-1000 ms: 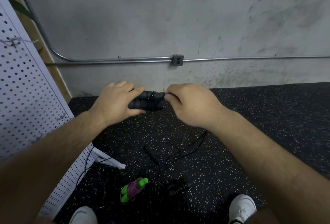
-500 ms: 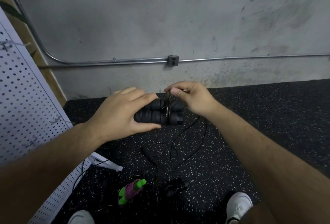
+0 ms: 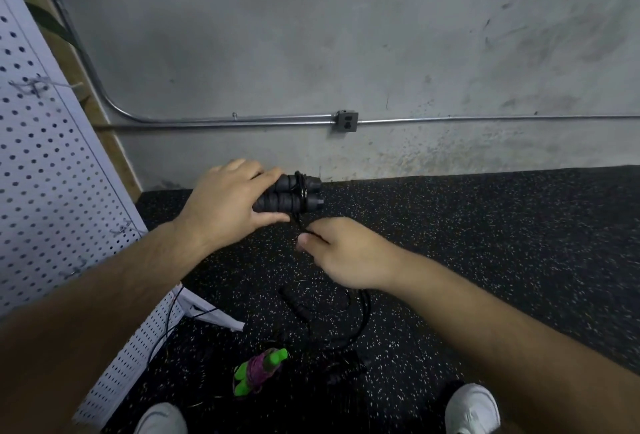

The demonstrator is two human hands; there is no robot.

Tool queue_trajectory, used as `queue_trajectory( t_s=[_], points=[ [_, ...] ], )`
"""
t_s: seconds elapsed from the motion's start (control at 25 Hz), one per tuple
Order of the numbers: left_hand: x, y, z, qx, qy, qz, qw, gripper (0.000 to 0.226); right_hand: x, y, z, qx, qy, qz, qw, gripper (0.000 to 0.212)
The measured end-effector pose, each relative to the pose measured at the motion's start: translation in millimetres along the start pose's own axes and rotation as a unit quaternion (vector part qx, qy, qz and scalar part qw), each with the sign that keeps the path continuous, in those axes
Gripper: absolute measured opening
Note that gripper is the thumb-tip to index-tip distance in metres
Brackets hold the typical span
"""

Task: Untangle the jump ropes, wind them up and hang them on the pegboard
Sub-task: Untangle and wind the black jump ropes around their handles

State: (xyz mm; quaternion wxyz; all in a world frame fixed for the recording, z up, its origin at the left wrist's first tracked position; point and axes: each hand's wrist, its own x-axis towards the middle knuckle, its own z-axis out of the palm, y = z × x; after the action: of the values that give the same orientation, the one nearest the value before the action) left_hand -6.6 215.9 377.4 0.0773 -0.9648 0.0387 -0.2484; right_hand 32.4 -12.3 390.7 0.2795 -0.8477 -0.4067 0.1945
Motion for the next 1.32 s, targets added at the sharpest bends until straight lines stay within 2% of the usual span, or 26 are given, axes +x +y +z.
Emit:
queue_trajectory(
  t_s=[0.12, 0.2, 0.32, 0.4, 0.52, 0.6, 0.72, 0.8, 0.88, 0.92, 0.96, 1.04, 1.16, 1.32],
  points=[
    [0.1, -1.9, 3.5, 0.006, -0.021, 0.001, 1.0, 0.078, -14.7, -20.6, -23.8, -0.006, -0.01, -0.022, 1.0, 0.03],
    [-0.4, -3.3, 3.4, -0.01, -0.035, 0.005, 0.999, 0.079, -20.1, -25.8, -37.8, -0.081, 0.048, -0.046, 0.994, 0.028],
    [-1.2, 3.8, 0.3, -0.026, -0.034, 0.043, 0.998, 0.077, -18.0, -16.6, -53.2, -0.215, 0.161, -0.061, 0.961, 0.028],
    [-3.8, 13.4, -1.6, -0.042, -0.051, 0.083, 0.994, 0.077, -12.6, -5.8, -59.5, -0.243, 0.196, -0.073, 0.947, 0.028],
    [-9.3, 30.3, -9.2, -0.09, -0.051, 0.123, 0.987, 0.077, -5.2, 14.8, -69.2, -0.226, 0.208, -0.087, 0.948, 0.027],
    [-10.4, 44.2, -22.9, -0.135, -0.045, 0.129, 0.981, 0.073, -1.7, 32.0, -73.6, -0.151, 0.19, -0.079, 0.967, 0.021],
    [-13.0, 58.5, -43.9, -0.195, -0.033, 0.11, 0.974, 0.069, 8.4, 48.6, -62.6, 0.06, 0.161, -0.08, 0.982, 0.012],
    [-14.8, 59.8, -52.0, -0.227, -0.048, 0.078, 0.97, 0.069, 14.3, 51.7, -55.2, 0.217, 0.138, -0.102, 0.961, 0.014],
    [-16.8, 56.9, -54.5, -0.256, -0.07, 0.051, 0.963, 0.07, 14.3, 46.3, -46.4, 0.336, 0.103, -0.087, 0.932, 0.032],
    [-16.1, 55.0, -54.1, -0.261, -0.072, 0.043, 0.962, 0.072, 13.1, 42.9, -39.5, 0.322, 0.091, -0.063, 0.94, 0.041],
    [-14.3, 53.2, -53.4, -0.258, -0.064, 0.034, 0.963, 0.074, 12.9, 40.1, -28.7, 0.261, 0.087, -0.037, 0.961, 0.043],
    [-9.4, 44.2, -48.4, -0.224, -0.033, 0.005, 0.974, 0.075, 15.5, 37.0, -3.7, 0.157, 0.075, -0.01, 0.985, 0.033],
    [-3.9, 18.9, -32.2, -0.161, -0.032, -0.046, 0.985, 0.074, 18.9, 21.7, 18.9, 0.171, 0.086, -0.006, 0.982, 0.036],
    [-1.8, 0.1, -14.3, -0.158, -0.063, -0.068, 0.983, 0.074, 8.9, 1.0, 9.0, 0.045, 0.058, -0.034, 0.997, 0.037]
  ],
)
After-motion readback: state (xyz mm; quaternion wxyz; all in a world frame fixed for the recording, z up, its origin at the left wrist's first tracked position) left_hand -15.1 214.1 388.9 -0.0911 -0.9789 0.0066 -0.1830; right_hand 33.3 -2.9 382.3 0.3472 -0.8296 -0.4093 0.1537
